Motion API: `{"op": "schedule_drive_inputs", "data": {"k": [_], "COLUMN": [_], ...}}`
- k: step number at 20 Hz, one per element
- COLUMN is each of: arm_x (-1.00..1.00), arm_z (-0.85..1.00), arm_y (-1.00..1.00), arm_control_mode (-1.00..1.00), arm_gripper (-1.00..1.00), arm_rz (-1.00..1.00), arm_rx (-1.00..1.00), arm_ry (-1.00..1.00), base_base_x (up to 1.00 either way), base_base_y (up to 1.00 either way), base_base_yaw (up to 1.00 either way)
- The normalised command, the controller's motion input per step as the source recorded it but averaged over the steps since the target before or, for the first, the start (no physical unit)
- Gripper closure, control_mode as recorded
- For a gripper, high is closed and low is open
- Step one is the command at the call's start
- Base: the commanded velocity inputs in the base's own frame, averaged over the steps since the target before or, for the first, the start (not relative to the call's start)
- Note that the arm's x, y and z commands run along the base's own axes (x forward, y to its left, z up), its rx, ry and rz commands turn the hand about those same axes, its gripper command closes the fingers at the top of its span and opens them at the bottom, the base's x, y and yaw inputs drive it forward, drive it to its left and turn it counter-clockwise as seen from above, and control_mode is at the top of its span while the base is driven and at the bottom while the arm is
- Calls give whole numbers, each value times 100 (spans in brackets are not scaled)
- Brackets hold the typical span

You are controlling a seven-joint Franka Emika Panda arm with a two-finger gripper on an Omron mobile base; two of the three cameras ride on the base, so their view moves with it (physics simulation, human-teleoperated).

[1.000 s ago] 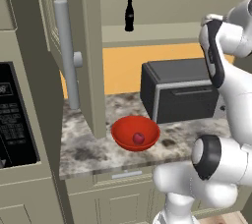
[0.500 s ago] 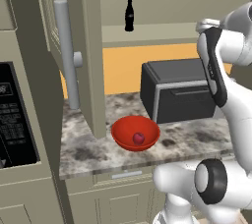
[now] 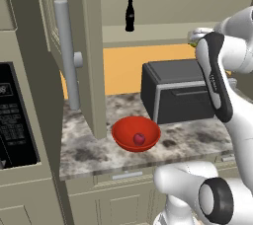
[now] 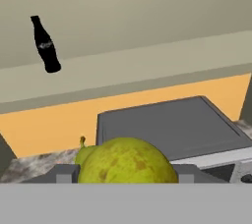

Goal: Open the cabinet. Pick the apple and pear from the cabinet and place them into the bowl. Then close the cabinet.

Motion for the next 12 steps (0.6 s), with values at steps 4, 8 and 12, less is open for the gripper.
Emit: {"op": "schedule_drive_inputs", "data": {"k": [4, 8, 12], "arm_x": [-33, -36, -33], "arm_z": [-5, -11, -30], "arm_y": [45, 49, 48], "arm_control_mode": [-100, -100, -100], "arm_gripper": [100, 100, 100], "arm_rz": [11, 10, 9], "arm_rx": [0, 0, 0], "arm_ry": [13, 12, 6], "base_base_x": [0, 0, 0], "base_base_y": [0, 0, 0], "base_base_yaw": [0, 0, 0]}}
